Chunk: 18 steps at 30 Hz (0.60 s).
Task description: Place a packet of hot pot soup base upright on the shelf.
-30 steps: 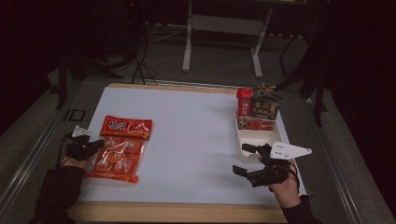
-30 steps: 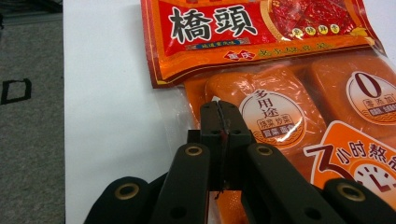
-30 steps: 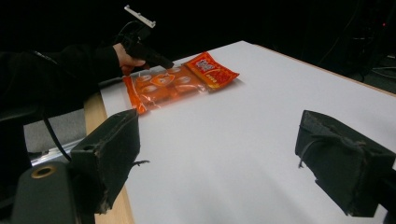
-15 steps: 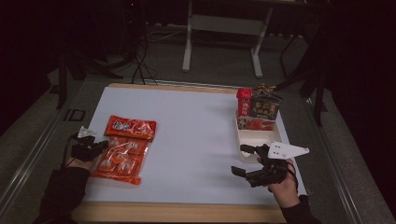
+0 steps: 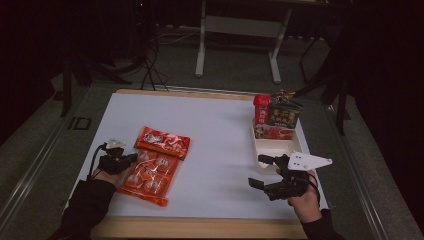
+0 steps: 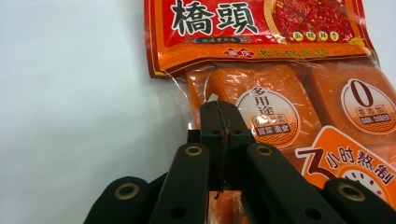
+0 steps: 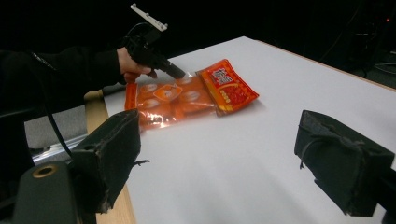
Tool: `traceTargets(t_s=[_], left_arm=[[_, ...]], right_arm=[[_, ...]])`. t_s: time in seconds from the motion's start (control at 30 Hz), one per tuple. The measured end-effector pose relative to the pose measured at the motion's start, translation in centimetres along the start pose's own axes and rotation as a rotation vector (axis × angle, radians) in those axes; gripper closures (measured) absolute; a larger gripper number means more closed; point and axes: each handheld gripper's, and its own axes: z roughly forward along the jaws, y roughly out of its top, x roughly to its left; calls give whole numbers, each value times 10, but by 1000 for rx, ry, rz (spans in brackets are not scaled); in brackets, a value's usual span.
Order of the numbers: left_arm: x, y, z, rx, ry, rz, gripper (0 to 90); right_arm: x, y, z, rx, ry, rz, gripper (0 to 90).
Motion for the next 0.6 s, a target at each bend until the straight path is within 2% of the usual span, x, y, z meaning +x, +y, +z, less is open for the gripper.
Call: traceTargets(t_s=[0.17, 0.27, 0.37, 0.47, 0.6], left_arm=[[-13, 3, 6, 4, -33, 10, 900], [-19, 4, 7, 6, -30, 30, 900], [-19, 4, 7, 4, -30, 67, 900], [-16, 4, 5, 8, -53, 84, 900], [-14, 3, -1, 15, -75, 125, 900]], right_arm=[[1, 0, 0, 4, -5, -4, 147], [1, 0, -1, 2, -3, -3, 146], [0, 0, -1, -4, -4, -2, 147], [0, 0, -2, -5, -4, -2, 147], [0, 1, -3, -10, -7, -2, 147]])
